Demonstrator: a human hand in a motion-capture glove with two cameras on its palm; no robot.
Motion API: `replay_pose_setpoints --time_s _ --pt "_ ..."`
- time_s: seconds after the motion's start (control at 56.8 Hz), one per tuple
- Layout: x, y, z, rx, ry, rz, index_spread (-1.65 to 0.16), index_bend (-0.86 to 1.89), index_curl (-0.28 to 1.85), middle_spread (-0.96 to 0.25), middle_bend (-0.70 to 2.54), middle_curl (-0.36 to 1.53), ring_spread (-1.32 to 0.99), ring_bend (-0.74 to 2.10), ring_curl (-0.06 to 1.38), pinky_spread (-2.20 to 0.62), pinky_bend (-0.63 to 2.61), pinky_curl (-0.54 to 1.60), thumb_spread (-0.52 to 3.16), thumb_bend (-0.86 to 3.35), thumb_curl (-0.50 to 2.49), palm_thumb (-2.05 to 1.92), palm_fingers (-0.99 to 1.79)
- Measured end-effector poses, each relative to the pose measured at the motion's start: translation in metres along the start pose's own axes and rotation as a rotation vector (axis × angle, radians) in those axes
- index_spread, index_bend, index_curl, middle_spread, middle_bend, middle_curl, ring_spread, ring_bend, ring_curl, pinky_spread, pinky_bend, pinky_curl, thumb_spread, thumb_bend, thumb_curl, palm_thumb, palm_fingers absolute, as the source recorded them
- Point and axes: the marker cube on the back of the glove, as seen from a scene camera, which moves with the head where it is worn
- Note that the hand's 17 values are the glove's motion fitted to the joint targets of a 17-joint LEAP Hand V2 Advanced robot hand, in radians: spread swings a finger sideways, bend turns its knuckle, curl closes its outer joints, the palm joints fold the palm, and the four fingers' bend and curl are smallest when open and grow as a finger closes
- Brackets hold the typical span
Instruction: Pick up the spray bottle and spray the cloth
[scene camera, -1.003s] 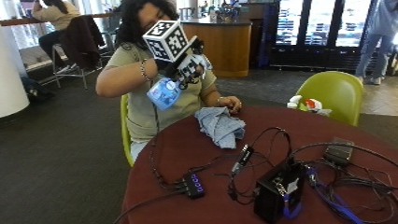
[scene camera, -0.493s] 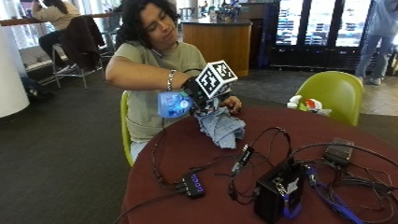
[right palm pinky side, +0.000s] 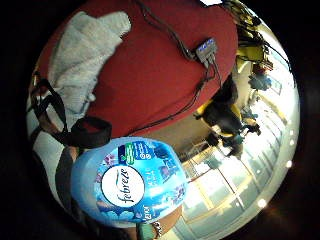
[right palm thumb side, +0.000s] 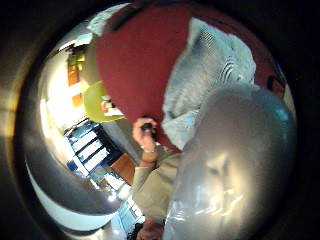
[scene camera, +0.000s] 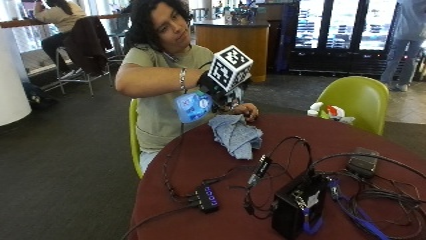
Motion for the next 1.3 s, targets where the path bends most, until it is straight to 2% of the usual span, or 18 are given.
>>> replay_pose_setpoints --time_s 0.141,0.282,0.457,0.651,0.845,1.038,1.302 --pt "-0.013 0.023 -0.052 0.178 -0.223 -0.163 -0.24 0.29 0.64 -0.16 0.71 0.56 -0.17 0.74 0.49 -0.26 0.45 0.44 0.22 -0.02 0.83 1.04 1.36" --pt "-0.026 0.033 -0.08 0.321 -0.402 -0.305 -0.25 0.28 0.64 -0.16 0.71 0.55 -0.17 0.74 0.49 -0.26 0.45 0.44 0.22 -0.02 0.84 1.04 1.36" --pt "-0.063 0.036 -0.083 0.456 -0.635 -0.489 -0.25 0.28 0.65 -0.16 0.71 0.55 -0.17 0.74 0.49 -0.26 0.44 0.44 0.23 -0.02 0.84 1.04 1.36" --pt "-0.098 -0.007 -0.06 0.588 -0.832 -0.665 -0.25 0.28 0.65 -0.16 0.71 0.55 -0.17 0.74 0.49 -0.26 0.44 0.44 0.22 -0.03 0.85 1.03 1.36" --pt "-0.127 -0.061 -0.024 0.627 -1.008 -0.753 -0.26 0.28 0.65 -0.16 0.71 0.55 -0.17 0.74 0.49 -0.26 0.44 0.44 0.22 -0.02 0.85 1.03 1.36" --pt "-0.158 -0.108 0.019 0.574 -1.022 -0.778 -0.26 0.27 0.65 -0.16 0.71 0.55 -0.16 0.74 0.49 -0.26 0.45 0.45 0.22 -0.02 0.85 1.03 1.36" --pt "-0.201 -0.135 0.031 0.6 -1.056 -0.812 -0.26 0.27 0.66 -0.16 0.7 0.55 -0.17 0.74 0.49 -0.26 0.46 0.45 0.23 -0.02 0.86 1.03 1.36"
